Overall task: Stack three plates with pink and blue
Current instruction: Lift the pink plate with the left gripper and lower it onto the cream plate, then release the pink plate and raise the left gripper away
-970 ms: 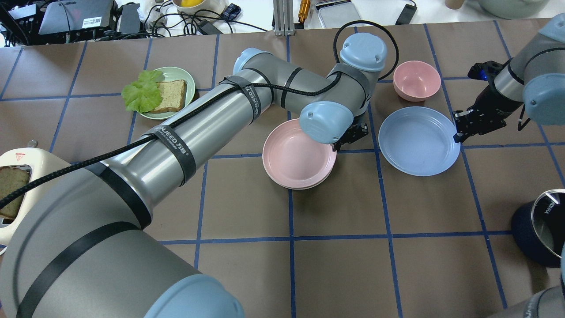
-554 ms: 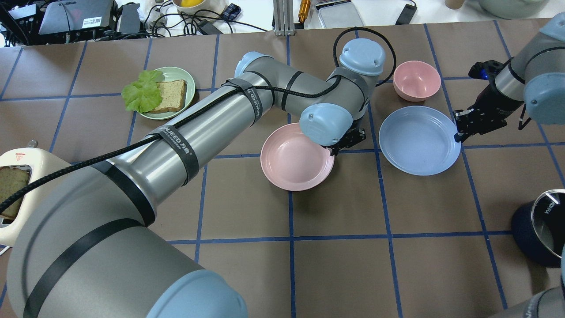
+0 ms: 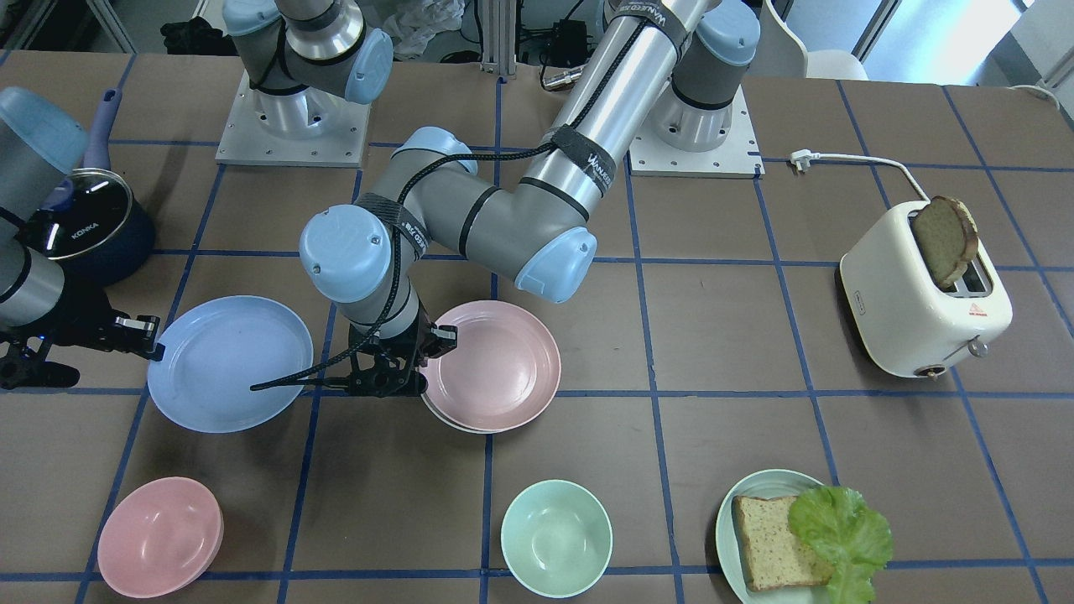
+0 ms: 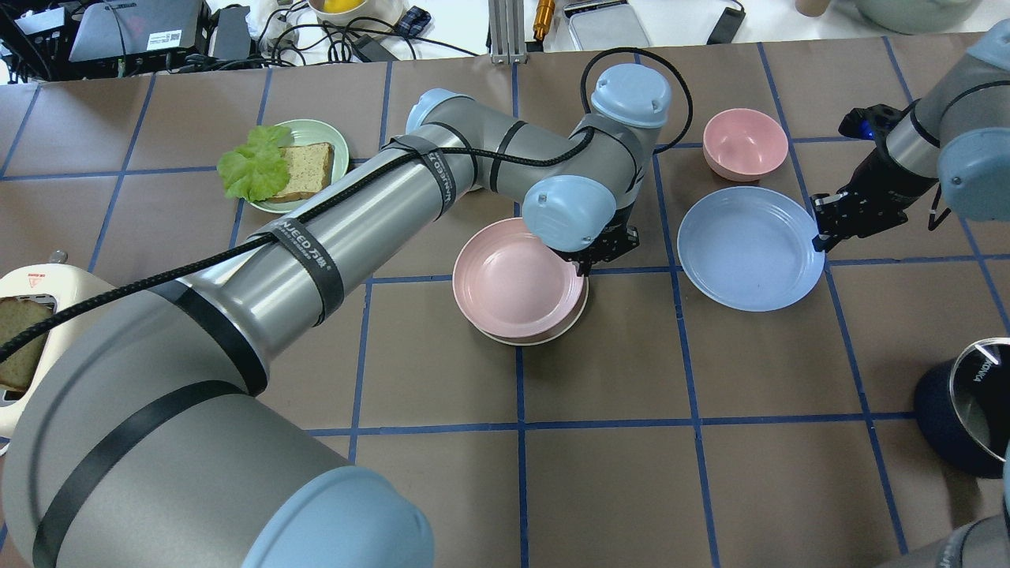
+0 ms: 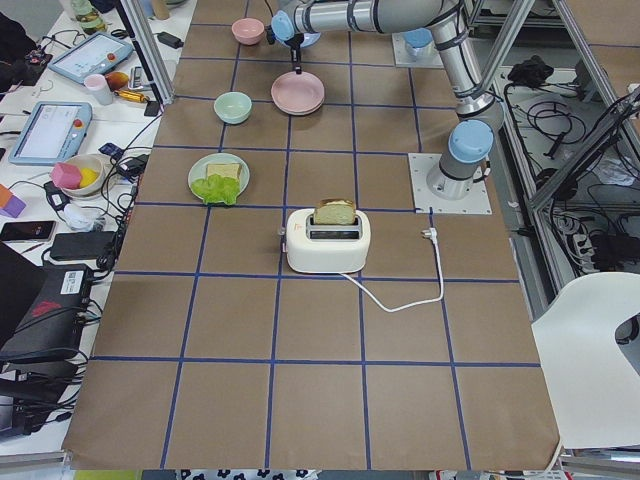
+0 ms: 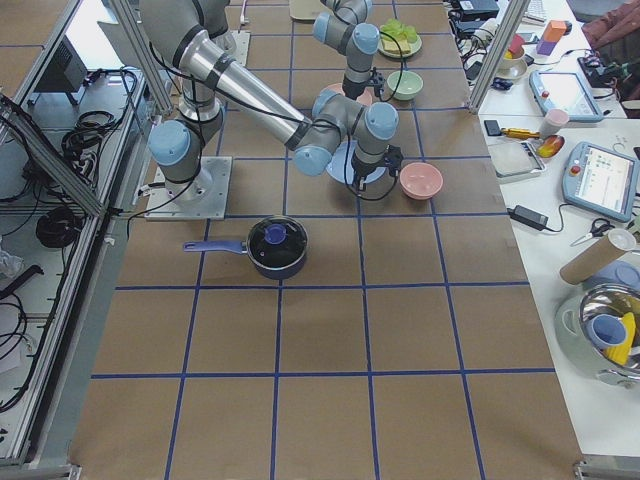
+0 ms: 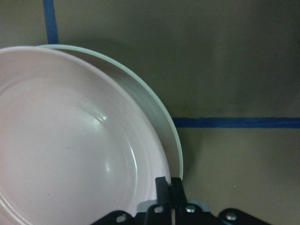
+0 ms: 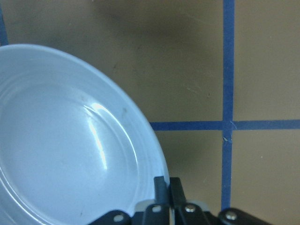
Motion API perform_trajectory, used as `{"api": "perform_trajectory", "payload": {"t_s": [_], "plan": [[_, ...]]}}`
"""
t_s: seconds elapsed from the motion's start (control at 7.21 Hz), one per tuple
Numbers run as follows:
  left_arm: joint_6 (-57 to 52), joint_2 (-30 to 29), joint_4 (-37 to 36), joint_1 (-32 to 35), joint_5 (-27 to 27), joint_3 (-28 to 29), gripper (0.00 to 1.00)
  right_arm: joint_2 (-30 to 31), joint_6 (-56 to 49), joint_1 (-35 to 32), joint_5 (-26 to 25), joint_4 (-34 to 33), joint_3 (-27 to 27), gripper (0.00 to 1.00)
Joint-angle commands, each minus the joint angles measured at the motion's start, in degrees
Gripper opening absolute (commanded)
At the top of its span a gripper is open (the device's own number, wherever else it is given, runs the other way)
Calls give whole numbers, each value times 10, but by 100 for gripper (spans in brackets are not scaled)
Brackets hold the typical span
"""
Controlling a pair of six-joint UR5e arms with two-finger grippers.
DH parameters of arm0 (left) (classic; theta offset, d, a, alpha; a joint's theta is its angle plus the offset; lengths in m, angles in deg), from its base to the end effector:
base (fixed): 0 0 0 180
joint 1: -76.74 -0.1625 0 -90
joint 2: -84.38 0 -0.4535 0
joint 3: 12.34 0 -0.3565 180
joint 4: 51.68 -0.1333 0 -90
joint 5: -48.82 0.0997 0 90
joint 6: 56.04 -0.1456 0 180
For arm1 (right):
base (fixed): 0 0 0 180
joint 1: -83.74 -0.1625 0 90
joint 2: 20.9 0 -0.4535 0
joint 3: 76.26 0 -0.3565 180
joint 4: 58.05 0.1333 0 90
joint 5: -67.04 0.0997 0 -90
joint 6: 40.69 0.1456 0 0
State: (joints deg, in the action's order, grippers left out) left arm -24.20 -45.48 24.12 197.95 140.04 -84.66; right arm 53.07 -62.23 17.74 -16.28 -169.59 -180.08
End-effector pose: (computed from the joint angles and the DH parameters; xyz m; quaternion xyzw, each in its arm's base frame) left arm -0.4737 -0.5306 0.2180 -0.0047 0.9975 0.0538 0.0454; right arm -0.0711 -0.5290 0.2634 0.0256 0.9954 0.0442 0.0816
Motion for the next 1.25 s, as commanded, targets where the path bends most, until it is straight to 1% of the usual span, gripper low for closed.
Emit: {"api": "perform_trajectory", "payload": {"t_s": [0.0, 0.14, 0.42, 0.55, 0.69, 0.83, 0.97, 1.11], "plan": [[-1, 2, -4, -7, 1, 1, 82, 0, 0, 0, 0, 0, -1, 0], [-2, 8, -6, -15, -1, 1, 100, 0, 0, 0, 1, 0, -1, 0], [-6, 18, -6, -33, -7, 8, 100, 0, 0, 0, 0, 0, -1, 0], [-27, 38, 0, -51, -5, 8, 100, 1, 1, 0, 1, 0, -1, 0], [-94, 65, 34, -79, -5, 10, 100, 2, 1, 0, 1, 0, 0, 0], [-138, 102, 73, -111, -5, 10, 100, 4, 10, -6, 1, 0, 0, 0], [-156, 137, 110, -146, -5, 10, 100, 5, 35, -11, 17, -1, 0, 0], [-159, 176, 129, -174, -5, 7, 100, 6, 67, -21, 32, -3, -2, 0]]}}
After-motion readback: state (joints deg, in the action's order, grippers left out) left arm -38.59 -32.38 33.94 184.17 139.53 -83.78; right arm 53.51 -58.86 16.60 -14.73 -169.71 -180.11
